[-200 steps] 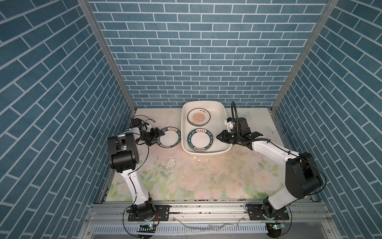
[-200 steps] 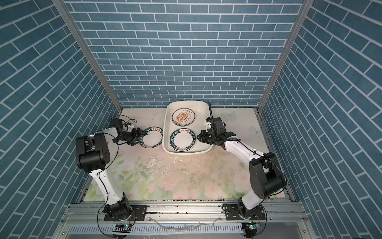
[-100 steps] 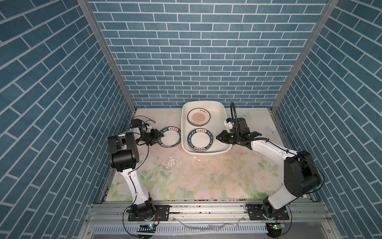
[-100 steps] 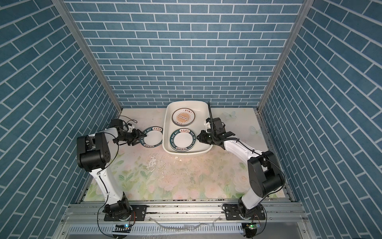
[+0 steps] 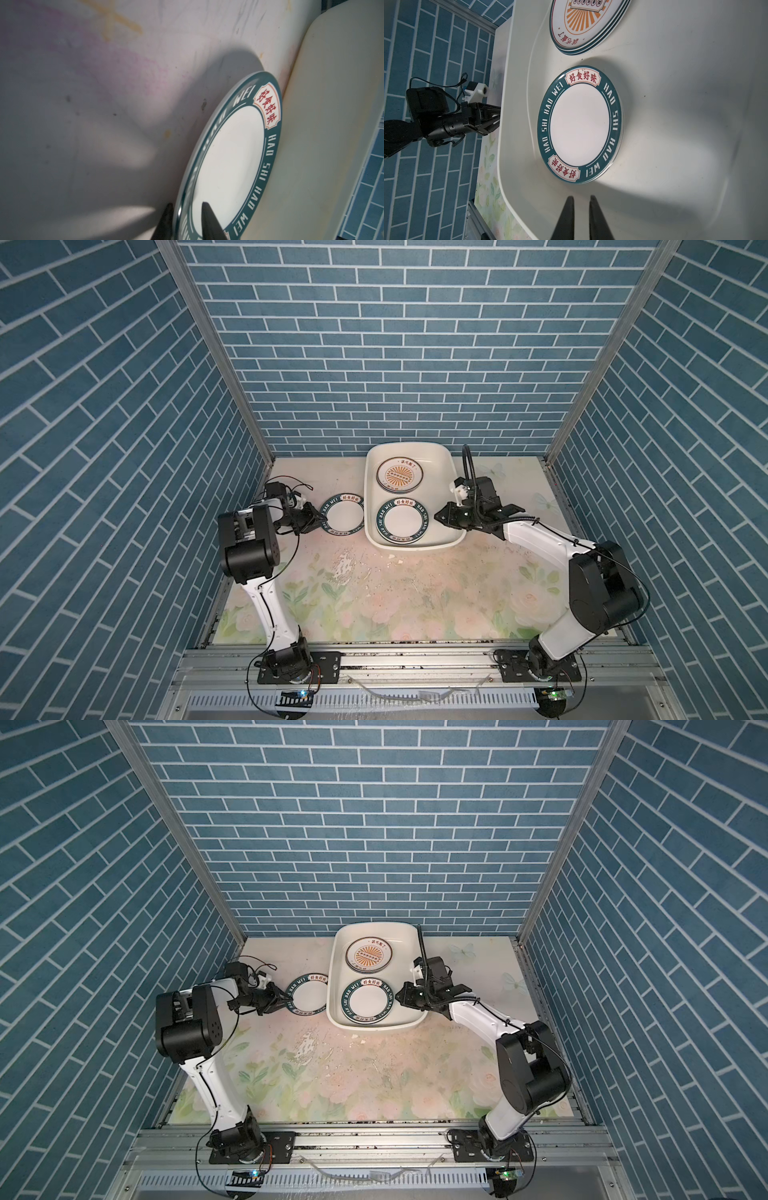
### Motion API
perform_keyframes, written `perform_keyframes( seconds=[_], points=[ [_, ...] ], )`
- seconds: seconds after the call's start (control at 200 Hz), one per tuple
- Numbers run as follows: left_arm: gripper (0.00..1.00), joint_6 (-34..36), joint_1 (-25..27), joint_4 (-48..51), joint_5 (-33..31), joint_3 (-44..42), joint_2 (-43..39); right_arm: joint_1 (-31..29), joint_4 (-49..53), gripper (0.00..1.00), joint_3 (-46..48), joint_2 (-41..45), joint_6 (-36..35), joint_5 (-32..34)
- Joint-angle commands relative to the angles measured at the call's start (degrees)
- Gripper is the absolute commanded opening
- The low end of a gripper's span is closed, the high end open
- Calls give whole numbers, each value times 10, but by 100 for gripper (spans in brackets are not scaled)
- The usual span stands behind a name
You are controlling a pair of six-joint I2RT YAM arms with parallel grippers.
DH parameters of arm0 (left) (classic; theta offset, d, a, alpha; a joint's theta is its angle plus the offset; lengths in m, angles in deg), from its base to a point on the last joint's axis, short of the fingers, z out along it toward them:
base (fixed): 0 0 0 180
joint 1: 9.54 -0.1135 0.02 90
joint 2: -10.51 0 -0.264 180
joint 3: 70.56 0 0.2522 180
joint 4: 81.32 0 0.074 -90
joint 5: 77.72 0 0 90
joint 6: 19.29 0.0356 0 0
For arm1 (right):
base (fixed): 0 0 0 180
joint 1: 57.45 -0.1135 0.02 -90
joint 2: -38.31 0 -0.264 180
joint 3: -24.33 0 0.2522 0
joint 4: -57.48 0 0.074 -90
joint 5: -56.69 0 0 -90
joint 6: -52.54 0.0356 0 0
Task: Place the plates into the plastic bin on the countertop
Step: 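Lower the left gripper onto the rim of the green-rimmed plate on the table, then grip the plate rim with the left gripper and tilt it upright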
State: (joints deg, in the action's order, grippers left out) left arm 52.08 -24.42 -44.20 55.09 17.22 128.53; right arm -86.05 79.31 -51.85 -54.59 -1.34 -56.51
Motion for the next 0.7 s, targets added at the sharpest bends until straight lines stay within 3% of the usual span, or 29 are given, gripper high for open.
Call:
perform_keyframes(
  seconds=[0.0,0.355,0.695],
  points=[
    [20,5,-3,20,-29,-19,19,0,-10,16,-2,-7,1,-1],
    [1,-13,-17,8,-20,-32,0,-1,-13,16,-1,-7,2,-3],
    [0,-40,-22,-6,-16,-48,-58,-1,-22,16,3,-5,10,-6]
  ],
)
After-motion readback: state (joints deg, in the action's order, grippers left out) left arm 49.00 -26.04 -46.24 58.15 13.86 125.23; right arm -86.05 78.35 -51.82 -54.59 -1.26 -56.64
